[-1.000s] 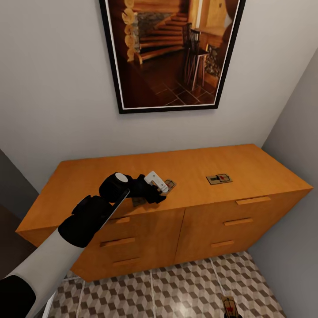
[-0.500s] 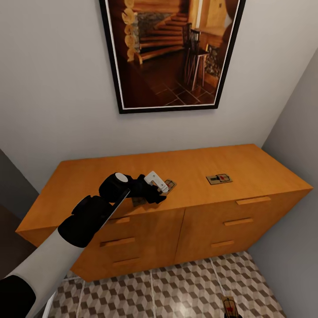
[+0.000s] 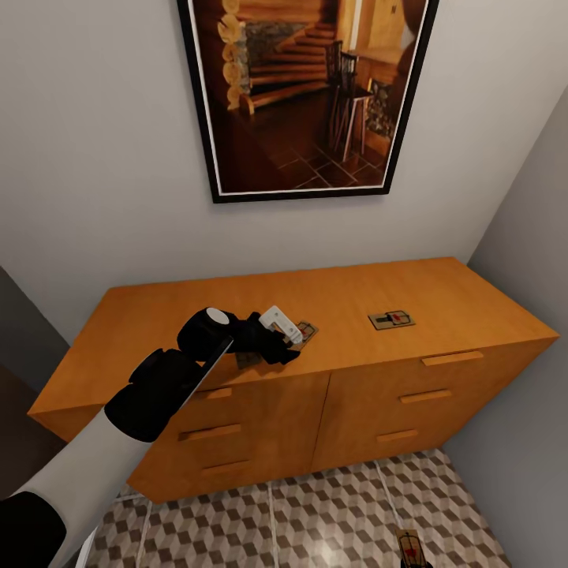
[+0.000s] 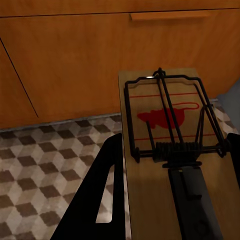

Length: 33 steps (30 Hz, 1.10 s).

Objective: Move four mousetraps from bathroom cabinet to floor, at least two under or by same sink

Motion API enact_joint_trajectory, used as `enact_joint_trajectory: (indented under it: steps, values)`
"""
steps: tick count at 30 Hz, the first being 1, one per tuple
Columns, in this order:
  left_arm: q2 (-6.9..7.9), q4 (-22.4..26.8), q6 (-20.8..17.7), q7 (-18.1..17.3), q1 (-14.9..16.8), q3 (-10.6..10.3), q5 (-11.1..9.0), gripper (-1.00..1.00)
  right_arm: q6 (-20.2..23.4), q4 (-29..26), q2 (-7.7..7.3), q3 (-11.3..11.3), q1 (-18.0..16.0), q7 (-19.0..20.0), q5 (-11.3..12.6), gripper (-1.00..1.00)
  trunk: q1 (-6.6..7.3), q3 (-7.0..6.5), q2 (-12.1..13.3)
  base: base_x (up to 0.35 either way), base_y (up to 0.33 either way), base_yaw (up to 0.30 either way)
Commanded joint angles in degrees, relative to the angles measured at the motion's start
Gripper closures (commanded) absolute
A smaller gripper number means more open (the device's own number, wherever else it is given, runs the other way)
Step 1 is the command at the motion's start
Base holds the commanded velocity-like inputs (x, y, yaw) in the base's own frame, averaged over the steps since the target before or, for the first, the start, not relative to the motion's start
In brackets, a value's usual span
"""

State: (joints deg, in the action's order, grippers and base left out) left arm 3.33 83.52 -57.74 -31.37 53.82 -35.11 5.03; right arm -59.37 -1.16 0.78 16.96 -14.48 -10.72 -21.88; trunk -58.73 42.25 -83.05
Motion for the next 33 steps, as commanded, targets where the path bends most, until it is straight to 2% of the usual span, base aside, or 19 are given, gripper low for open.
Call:
enact_joint_trajectory:
  steps: [1,18,29,33]
  values:
    - [0.03,0.3,-0.1,-0.4,0.1,-0.1,0.6,1.00,-0.1,0.0,0.01,0.2,0.0,-0.4,-0.5,1.00,0.00,0.05,0.0,0.000,0.000,0.000]
    - [-0.34,4.9,-0.1,-0.4,0.1,0.7,0.6,1.00,-0.1,0.0,0.01,0.2,0.0,-0.4,-0.5,1.00,0.00,0.05,0.0,0.000,0.000,0.000]
    - [-0.28,5.3,-0.2,-0.4,0.1,0.7,0.6,1.00,-0.1,0.0,0.01,0.2,0.0,-0.4,-0.5,1.00,0.00,0.05,0.0,-0.002,0.000,0.000]
    - [-0.22,5.3,-0.2,-0.4,0.1,0.6,0.6,1.00,0.0,0.0,0.01,0.2,0.0,-0.4,-0.5,1.00,0.00,0.05,0.0,-0.198,0.000,0.000]
